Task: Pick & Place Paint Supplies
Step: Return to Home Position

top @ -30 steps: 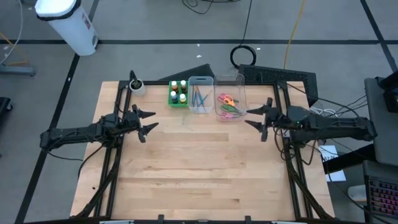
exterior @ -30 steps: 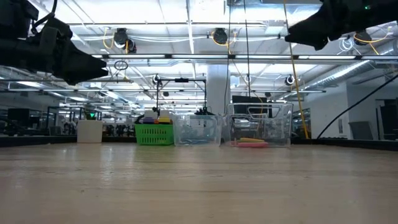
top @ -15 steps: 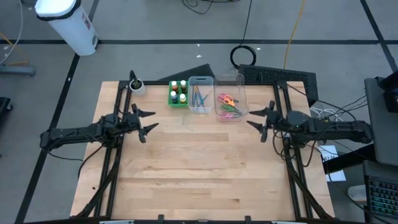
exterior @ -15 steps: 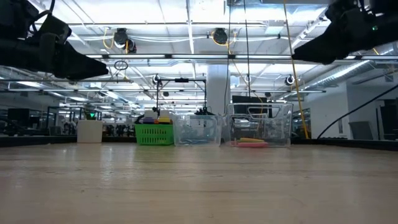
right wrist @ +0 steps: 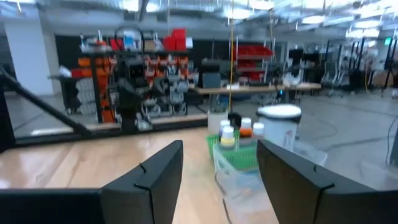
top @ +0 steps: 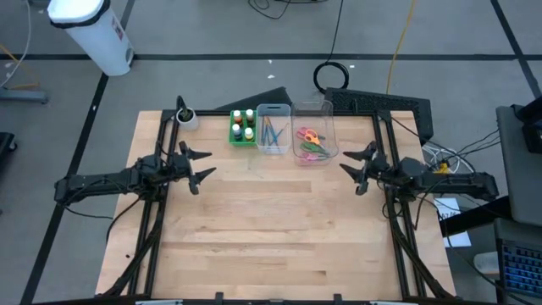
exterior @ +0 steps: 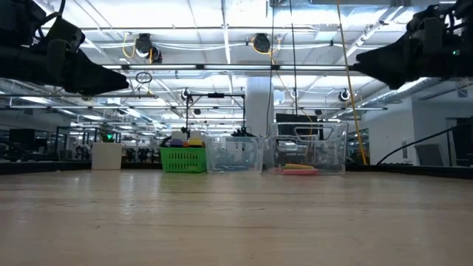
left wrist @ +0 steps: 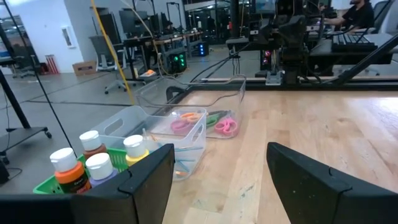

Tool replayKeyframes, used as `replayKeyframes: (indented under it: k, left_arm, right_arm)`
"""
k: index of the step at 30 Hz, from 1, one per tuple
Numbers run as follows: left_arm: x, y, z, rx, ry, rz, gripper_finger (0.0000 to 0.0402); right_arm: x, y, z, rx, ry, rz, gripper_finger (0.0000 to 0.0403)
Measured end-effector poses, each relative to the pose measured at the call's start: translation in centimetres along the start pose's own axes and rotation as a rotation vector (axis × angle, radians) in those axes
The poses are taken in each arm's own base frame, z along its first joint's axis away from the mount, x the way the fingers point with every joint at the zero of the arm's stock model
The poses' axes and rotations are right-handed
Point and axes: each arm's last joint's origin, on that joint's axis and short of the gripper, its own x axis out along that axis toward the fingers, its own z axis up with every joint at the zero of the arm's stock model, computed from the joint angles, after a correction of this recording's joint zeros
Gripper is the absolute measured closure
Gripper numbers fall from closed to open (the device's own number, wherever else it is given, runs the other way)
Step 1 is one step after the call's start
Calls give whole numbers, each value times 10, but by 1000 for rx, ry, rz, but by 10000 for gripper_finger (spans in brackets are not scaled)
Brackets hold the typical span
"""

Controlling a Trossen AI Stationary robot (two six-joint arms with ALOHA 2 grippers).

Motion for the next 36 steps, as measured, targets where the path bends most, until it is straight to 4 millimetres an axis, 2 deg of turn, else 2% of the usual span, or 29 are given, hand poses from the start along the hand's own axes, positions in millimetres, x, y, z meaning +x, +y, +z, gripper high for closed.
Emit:
replayKeyframes:
  k: [7, 11, 18, 26, 36]
  left_arm:
    - [0, 0, 0, 0, 0, 0, 137]
    - [0, 0, 0, -1, 0, 0, 137]
    - [0, 0, 0, 0, 0, -1, 137]
    - [0, 0, 0, 0, 0, -1, 137]
    - [0, 0, 0, 0, 0, -1, 137]
  right_arm:
    - [-8, -2, 3, -27, -37, 3, 206]
    - [-9, -2, -4, -69, 31, 6, 206]
    - [-9, -2, -6, -117, 49, 12, 206]
    - [-9, 5, -9, -140, 64, 237, 206]
    - [-9, 5, -9, -139, 58, 243, 206]
